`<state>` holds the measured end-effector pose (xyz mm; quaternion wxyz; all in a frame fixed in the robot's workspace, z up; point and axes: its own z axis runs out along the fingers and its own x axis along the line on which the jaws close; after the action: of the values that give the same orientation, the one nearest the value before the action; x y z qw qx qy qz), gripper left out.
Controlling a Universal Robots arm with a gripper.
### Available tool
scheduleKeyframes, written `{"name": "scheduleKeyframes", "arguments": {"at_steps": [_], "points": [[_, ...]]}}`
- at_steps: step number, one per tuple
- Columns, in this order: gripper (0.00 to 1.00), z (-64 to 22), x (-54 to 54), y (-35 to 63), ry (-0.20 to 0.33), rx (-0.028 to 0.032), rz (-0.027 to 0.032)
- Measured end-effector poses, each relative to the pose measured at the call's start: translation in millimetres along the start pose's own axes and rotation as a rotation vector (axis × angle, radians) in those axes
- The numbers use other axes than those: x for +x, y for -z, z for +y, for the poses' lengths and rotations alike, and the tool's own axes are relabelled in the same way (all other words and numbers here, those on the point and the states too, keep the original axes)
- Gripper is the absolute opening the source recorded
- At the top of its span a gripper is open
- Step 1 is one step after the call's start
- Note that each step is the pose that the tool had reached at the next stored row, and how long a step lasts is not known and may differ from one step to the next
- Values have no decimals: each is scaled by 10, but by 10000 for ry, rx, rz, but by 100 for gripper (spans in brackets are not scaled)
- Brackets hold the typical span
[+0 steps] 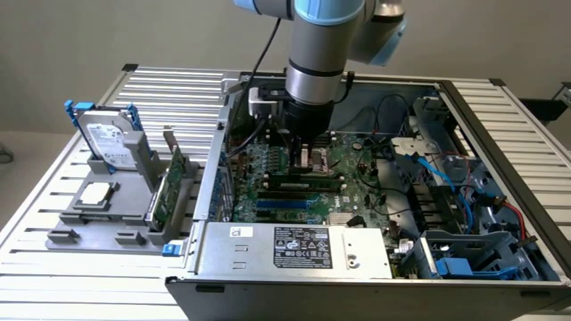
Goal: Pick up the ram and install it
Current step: 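Press down the ram until it locks into place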
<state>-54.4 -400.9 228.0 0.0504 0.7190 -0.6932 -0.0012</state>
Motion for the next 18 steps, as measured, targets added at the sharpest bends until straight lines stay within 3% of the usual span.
{"name": "scheduleKeyframes", "arguments": {"at_steps": [7,9,11,13,18], "points": [[11,6,-5,-40,1,0,-1],[11,8,-7,-8,0,-2,-28],[11,6,3,89,1,-38,-6],[11,-35,7,132,2,-50,-8],[11,-258,17,154,13,-79,-5]]}}
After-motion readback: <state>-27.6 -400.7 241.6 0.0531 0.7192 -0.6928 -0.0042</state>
